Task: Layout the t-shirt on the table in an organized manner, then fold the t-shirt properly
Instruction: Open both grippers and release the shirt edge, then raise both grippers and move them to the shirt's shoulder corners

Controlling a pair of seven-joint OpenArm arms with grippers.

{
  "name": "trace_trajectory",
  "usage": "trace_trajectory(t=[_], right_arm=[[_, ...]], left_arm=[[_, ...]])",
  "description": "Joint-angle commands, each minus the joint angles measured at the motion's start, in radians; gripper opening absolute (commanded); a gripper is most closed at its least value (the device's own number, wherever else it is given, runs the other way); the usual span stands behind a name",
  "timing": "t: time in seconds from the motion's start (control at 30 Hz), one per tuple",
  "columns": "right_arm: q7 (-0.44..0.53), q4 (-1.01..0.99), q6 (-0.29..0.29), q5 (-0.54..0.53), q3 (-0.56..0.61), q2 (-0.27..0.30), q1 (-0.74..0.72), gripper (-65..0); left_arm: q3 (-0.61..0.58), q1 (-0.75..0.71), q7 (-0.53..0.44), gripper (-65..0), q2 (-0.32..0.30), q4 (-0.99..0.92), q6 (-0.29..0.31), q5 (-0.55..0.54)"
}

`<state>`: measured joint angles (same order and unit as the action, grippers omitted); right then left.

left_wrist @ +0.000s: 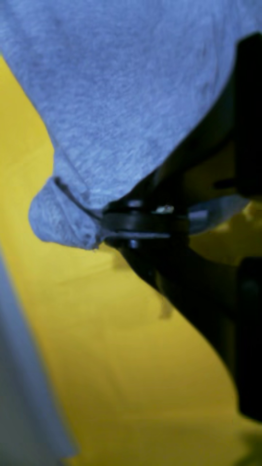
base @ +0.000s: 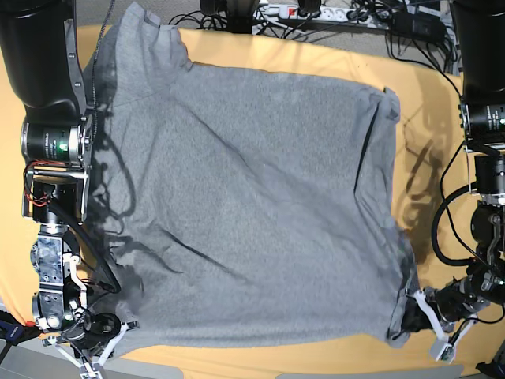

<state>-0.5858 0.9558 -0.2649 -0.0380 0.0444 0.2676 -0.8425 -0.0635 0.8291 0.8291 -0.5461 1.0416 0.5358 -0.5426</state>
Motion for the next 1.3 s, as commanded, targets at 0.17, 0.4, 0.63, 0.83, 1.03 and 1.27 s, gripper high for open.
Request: trace_trajectory(t=[0.17,0.4,0.63,0.83,1.03,1.27], right_arm=[[0.105,0.018,0.008,0.014,-0.005,0.016,-0.042,-55.5],[0.124,0.018,0.180,0.012,-0.005,0.034,-0.072,-20.4],[-0.027,0.018,0.159,-0.040,-0.006,0.127,-0.105,-20.5],[-0.194,0.018,-0.128,-0.275,-0.006,0.208,-0.077,-21.8],[-0.380,0.019,-0.345,-0.649,-0.006,0.286,0.013,-21.8],[-0.507,0.082,-0.416,-0.916,-0.037,0.361,0.138,-28.0]], left_arm=[[0.011,0.055,-0.152,-59.3,-0.019,-0.025,-0.009,0.013],[0.011,0.111,-0.138,-15.3,-0.017,-0.025,-0.182,0.076],[0.011,0.107,0.018,-15.4,-0.022,-0.025,-0.123,0.025],[0.011,0.074,0.205,-15.4,-0.025,-0.024,0.062,-0.203],[0.012,0.018,0.359,-15.5,-0.061,-0.024,0.161,-0.449],[0.013,-0.009,0.449,-15.6,-0.123,-0.024,0.161,-0.633]])
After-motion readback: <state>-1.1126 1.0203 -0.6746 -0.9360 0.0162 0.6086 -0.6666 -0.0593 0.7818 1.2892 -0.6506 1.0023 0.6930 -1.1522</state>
